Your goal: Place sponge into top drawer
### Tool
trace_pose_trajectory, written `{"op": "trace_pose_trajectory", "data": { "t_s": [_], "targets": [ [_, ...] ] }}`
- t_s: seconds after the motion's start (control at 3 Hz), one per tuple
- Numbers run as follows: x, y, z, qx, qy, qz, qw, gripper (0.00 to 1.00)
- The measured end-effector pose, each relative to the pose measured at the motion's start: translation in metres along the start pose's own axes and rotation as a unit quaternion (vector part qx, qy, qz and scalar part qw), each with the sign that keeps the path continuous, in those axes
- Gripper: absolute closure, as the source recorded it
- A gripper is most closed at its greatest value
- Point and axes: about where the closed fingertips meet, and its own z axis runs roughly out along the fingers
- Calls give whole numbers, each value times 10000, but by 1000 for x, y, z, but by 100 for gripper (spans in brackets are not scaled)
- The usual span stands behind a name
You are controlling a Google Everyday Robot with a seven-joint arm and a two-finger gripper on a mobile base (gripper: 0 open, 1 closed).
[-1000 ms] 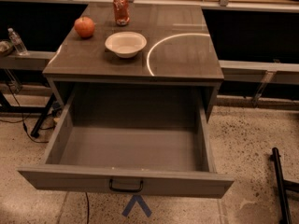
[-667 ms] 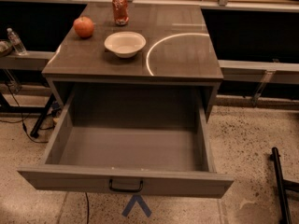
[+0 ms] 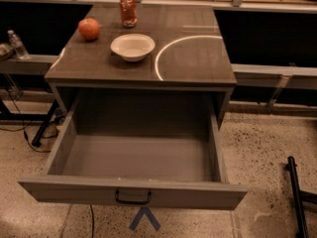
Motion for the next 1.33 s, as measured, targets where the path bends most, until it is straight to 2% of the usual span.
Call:
{"op": "trace_pose_trajectory", "data": {
  "t_s": [0.33,0.67,1.0,1.33],
  "targets": [
    [72,27,-66,-297,460,-28,9985,100],
    [138,57,-97,-681,960,67,9930,100],
    [172,82,-103,-1151,1303,230,9845,100],
    [173,87,-103,-1227,1332,236,9832,100]
  ]
}}
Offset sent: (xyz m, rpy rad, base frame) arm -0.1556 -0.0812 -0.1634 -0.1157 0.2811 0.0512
